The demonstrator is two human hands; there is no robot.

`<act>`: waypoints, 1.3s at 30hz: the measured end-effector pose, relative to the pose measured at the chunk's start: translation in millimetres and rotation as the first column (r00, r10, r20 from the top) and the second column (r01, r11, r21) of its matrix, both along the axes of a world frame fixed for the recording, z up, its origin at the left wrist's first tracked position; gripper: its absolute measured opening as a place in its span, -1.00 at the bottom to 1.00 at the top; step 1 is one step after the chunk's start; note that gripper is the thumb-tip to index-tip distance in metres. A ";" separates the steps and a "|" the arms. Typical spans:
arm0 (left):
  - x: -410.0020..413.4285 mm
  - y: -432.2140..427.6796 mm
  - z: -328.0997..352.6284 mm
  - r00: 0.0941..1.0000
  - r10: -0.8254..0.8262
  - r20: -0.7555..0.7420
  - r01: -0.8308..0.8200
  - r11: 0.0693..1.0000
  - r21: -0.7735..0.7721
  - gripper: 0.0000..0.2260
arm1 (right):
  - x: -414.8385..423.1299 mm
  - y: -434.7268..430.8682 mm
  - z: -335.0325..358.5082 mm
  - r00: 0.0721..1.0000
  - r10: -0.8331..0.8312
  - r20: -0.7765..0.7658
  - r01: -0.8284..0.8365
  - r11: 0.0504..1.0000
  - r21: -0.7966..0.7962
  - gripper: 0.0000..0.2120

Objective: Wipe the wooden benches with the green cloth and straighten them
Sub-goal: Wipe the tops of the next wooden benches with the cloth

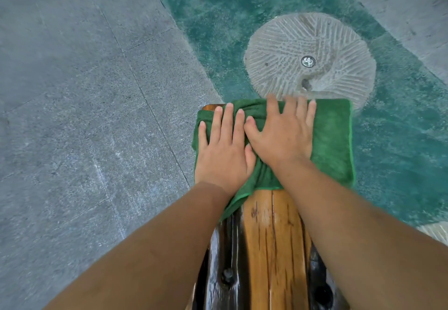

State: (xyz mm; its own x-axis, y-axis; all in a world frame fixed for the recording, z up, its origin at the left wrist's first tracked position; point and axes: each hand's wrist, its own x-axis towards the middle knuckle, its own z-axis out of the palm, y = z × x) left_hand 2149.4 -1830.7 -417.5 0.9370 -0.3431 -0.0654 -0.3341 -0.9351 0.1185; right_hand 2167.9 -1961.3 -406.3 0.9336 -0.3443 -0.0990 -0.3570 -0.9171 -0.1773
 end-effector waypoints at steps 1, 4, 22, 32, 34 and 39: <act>-2.0 0.4 -1.0 1.000 0.018 0.001 -0.018 1.000 -0.001 -0.37 | 2.8 0.5 -0.2 0.998 0.069 -0.005 -0.069 0.998 -0.006 -0.33; -2.8 -1.4 1.7 0.998 0.069 0.010 -0.069 0.997 -0.027 -0.36 | 11.1 1.9 2.2 0.979 0.203 0.003 -0.203 0.979 -0.015 -0.42; -168.5 47.6 5.7 0.862 0.473 -0.184 -0.507 0.822 -0.258 -0.50 | -120.8 98.2 2.8 0.755 0.648 0.102 -0.656 0.747 0.106 -0.64; -373.8 128.1 6.5 0.777 0.497 -0.386 -0.623 0.695 -0.358 -0.54 | -323.2 181.8 10.1 0.752 0.652 0.098 -0.657 0.727 0.200 -0.75; -417.3 149.0 9.8 0.731 0.488 -0.478 -0.669 0.650 -0.360 -0.66 | -369.1 198.2 12.6 0.722 0.691 0.027 -0.685 0.710 0.164 -0.76; -510.1 211.2 22.3 0.757 0.388 -0.526 -0.506 0.858 -0.095 -0.86 | -456.5 235.3 47.0 0.508 0.798 -0.324 -0.824 0.560 0.089 -0.76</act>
